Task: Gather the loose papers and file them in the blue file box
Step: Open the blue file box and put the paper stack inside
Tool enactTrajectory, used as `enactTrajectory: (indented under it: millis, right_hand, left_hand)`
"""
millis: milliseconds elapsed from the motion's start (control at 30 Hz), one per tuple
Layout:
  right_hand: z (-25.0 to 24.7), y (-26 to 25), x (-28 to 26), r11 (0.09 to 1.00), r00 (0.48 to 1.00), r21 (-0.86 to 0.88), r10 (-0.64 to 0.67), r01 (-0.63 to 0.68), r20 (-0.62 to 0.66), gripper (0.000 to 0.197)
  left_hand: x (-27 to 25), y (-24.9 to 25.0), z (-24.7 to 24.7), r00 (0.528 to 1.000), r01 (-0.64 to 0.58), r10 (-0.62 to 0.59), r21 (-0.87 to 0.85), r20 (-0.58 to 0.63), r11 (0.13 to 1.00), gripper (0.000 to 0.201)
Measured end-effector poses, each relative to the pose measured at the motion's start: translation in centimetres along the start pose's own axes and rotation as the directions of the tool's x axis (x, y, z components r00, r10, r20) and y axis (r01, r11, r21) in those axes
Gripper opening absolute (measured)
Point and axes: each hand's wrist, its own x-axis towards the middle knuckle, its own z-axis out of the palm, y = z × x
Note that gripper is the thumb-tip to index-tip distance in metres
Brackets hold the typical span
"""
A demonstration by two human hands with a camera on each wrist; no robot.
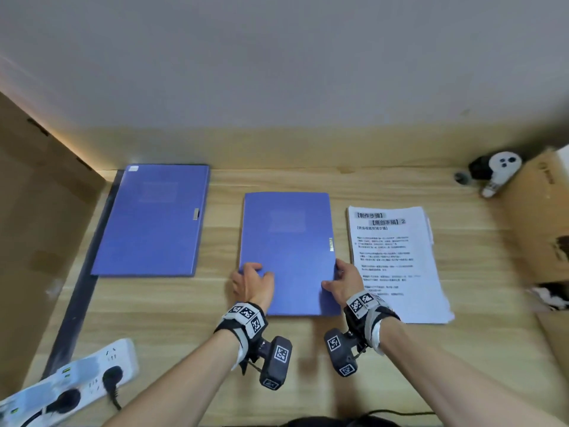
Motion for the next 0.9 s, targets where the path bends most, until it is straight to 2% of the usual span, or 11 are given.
enactTrajectory:
  millis: [100, 167, 233, 300, 367, 433, 467, 567, 767, 900]
  right_hand:
    - [-0.2, 0.6, 0.2, 0.996, 1.0, -0.084, 0.022, -0.023, -0.01, 0.043]
    - [-0.2, 0.9, 0.5, 0.991, 0.999, -0.13, 0.024, -0.026, -0.022, 0.042]
    - [-0.2, 1.0, 1.0, 0.993, 0.999, -0.111, 0.038, -0.04, -0.023, 0.043]
    - [-0.8, 0.4, 1.0, 0.996, 0.999, -0.075, 0.042, -0.043, -0.023, 0.028]
    - [-1.8, -0.1, 1.0, 0.999, 0.999, -0.034, 0.021, -0.022, -0.037, 0.016]
    - [-2.9, -0.1, 1.3, 0.999, 0.998, 0.026, 0.021, -0.019, -0.06, 0.027]
    - [-3.4, 0.1, 1.6, 0.998, 0.997, 0.065, 0.029, -0.025, -0.065, 0.035]
    - [-5.1, 1.6, 2.6, 0.987, 0.995, 0.162, 0.016, 0.001, -0.103, 0.037]
    - [-8.3, 3.9, 3.5, 0.984, 0.992, 0.18, 0.011, 0.011, -0.122, 0.028]
    - [-8.7, 5.0, 4.4, 0.984, 0.994, 0.171, -0.02, 0.038, -0.104, 0.027]
  left_hand:
    - [-0.7, -0.4, 0.5, 0.999, 0.009, -0.012, 0.082, 0.036, 0.997, 0.027]
    - [-0.7, -0.4, 0.4, 0.999, -0.009, 0.003, 0.123, 0.045, 0.992, 0.032]
    - [-0.6, -0.2, 0.2, 0.998, -0.035, 0.026, 0.162, 0.058, 0.986, 0.049]
    - [-0.5, 0.4, 0.1, 0.994, -0.092, 0.073, 0.287, 0.079, 0.953, 0.067]
    - [-0.7, 1.5, 0.5, 0.968, -0.25, 0.198, 0.479, 0.158, 0.841, 0.074]
    - [-1.1, 3.1, 1.7, 0.906, -0.417, 0.277, 0.566, 0.32, 0.711, 0.075]
    - [-1.5, 3.9, 2.6, 0.883, -0.456, 0.261, 0.585, 0.389, 0.67, 0.076]
    - [-2.5, 5.3, 5.2, 0.88, -0.43, 0.133, 0.649, 0.455, 0.627, 0.081]
    - [-2.7, 7.0, 8.4, 0.925, -0.342, 0.055, 0.759, 0.377, 0.553, 0.099]
    - [-2.0, 9.0, 10.4, 0.94, -0.244, -0.053, 0.776, 0.336, 0.581, 0.094]
